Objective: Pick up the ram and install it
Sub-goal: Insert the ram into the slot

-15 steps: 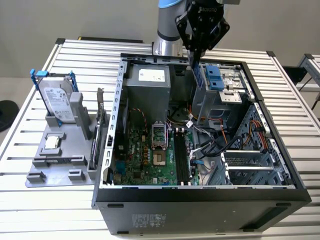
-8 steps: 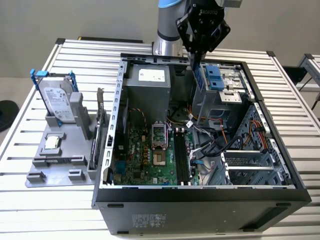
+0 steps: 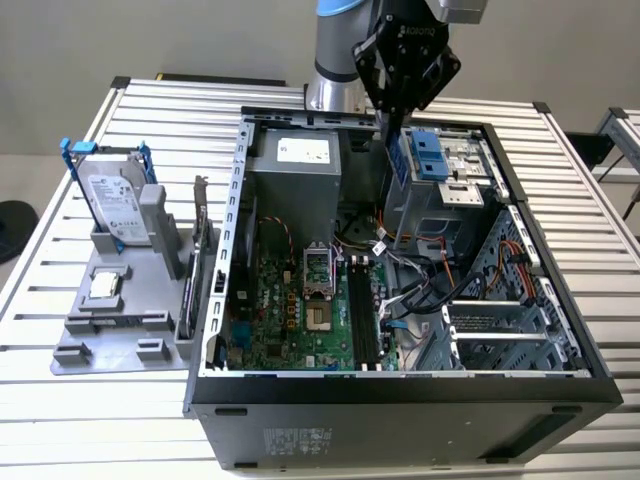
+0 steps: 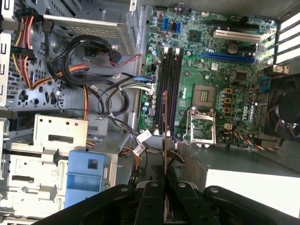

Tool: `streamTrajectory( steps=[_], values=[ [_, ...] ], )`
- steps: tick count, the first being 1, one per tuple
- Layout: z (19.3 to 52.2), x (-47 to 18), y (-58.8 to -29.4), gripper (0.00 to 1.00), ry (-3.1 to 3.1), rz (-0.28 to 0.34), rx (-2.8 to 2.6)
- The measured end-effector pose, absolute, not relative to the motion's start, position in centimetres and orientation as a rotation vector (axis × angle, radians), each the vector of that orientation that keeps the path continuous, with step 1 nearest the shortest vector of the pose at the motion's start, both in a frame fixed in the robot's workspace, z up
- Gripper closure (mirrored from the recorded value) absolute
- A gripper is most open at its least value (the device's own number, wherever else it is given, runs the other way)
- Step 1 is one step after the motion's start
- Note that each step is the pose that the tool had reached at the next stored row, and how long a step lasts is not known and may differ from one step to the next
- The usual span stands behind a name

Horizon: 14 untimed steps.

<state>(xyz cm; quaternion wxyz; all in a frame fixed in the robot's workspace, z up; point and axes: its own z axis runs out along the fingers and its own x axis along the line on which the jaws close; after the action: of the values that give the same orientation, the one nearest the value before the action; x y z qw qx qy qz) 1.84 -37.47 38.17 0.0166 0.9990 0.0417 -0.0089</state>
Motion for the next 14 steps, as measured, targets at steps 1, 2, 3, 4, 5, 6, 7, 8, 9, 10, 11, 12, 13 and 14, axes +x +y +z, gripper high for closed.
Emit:
streamTrajectory(
  steps=[1, 2, 3, 4, 5, 6, 7, 8, 9, 10, 11, 12, 13, 14],
  values=[
    [38.12, 1.84, -37.51, 1.00, 0.129, -0.028, 3.106],
    [38.06, 1.84, -37.54, 1.00, 0.129, -0.028, 3.106],
    [38.02, 1.85, -37.57, 1.00, 0.130, -0.028, 3.106],
    [37.97, 1.85, -37.60, 1.00, 0.129, -0.028, 3.106],
    [37.92, 1.84, -37.62, 1.00, 0.129, -0.028, 3.106],
    [37.88, 1.85, -37.65, 1.00, 0.129, -0.028, 3.106],
    [37.83, 1.85, -37.67, 1.00, 0.129, -0.028, 3.106],
    [37.79, 1.85, -37.69, 1.00, 0.129, -0.028, 3.106],
    [37.75, 1.85, -37.71, 1.00, 0.129, -0.028, 3.106],
    [37.70, 1.85, -37.73, 1.00, 0.130, -0.028, 3.106],
    [37.65, 1.85, -37.75, 1.00, 0.130, -0.028, 3.106],
    [37.62, 1.85, -37.76, 1.00, 0.130, -0.028, 3.106],
    [37.59, 1.85, -37.76, 1.00, 0.130, -0.028, 3.105],
    [37.57, 1.85, -37.76, 1.00, 0.129, -0.028, 3.105]
  ],
)
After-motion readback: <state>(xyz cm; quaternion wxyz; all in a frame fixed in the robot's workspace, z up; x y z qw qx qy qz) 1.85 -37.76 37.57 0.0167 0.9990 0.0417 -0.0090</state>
